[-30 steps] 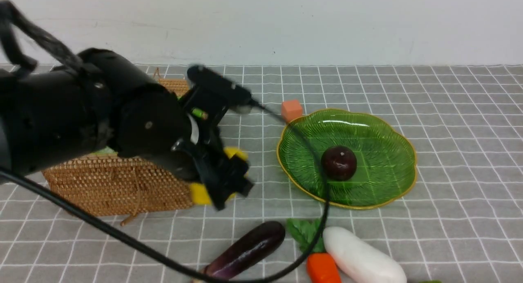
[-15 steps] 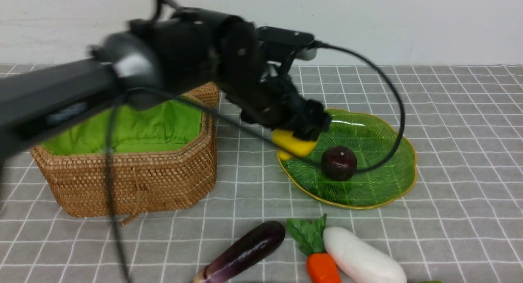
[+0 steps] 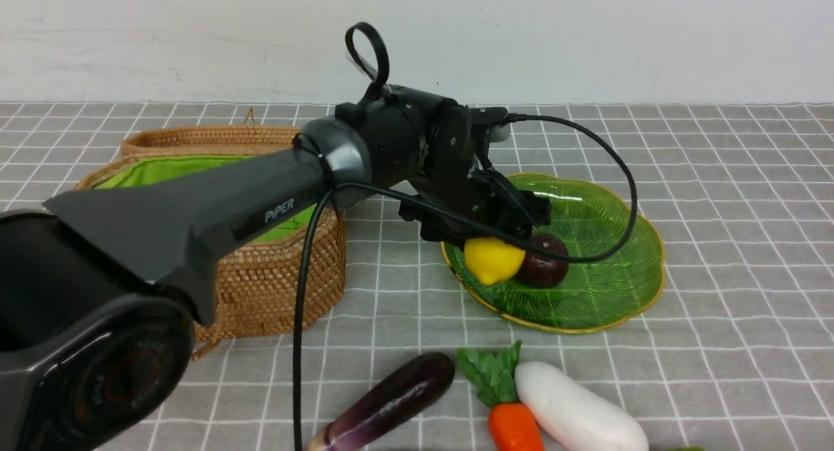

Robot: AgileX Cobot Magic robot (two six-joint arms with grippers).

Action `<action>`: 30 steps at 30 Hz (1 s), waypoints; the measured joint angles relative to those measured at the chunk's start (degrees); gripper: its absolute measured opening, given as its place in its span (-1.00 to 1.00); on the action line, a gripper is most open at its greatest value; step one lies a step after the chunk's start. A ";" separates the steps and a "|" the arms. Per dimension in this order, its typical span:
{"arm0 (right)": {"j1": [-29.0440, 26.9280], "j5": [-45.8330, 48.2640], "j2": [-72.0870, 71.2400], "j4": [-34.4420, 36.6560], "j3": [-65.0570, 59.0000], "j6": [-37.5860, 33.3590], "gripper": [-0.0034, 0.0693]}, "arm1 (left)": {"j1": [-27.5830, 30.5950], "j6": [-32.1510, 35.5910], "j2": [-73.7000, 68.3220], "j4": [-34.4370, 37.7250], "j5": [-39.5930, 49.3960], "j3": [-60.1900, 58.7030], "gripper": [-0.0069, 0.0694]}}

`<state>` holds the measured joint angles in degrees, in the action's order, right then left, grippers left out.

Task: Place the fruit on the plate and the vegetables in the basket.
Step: Grab a lemon with your left arm and place it on the plate on the right, then use the left arm to grab an eggplant and put it into the left basket

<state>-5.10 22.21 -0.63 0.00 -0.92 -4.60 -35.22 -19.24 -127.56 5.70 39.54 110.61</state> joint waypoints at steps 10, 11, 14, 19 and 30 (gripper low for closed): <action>0.00 0.00 0.00 0.00 0.00 0.00 -0.25 | 0.00 -0.12 0.00 0.00 3.47 0.21 0.74; 0.00 0.00 0.00 0.00 0.00 0.00 -0.25 | 0.00 -0.22 0.05 0.00 3.62 0.21 0.74; 0.00 0.00 0.00 0.00 0.00 0.00 -0.25 | 0.00 -0.19 0.50 0.00 4.10 0.21 0.74; 0.00 0.00 0.00 0.00 0.00 0.00 -0.25 | 0.00 0.62 2.31 -1.39 4.85 0.21 0.74; 0.00 0.00 0.00 0.00 0.00 0.00 -0.25 | 0.00 21.06 12.39 -2.75 29.70 0.21 0.57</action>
<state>-5.10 22.21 -0.63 0.00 -0.92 -4.60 -35.22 1.82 -115.17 2.95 69.24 110.82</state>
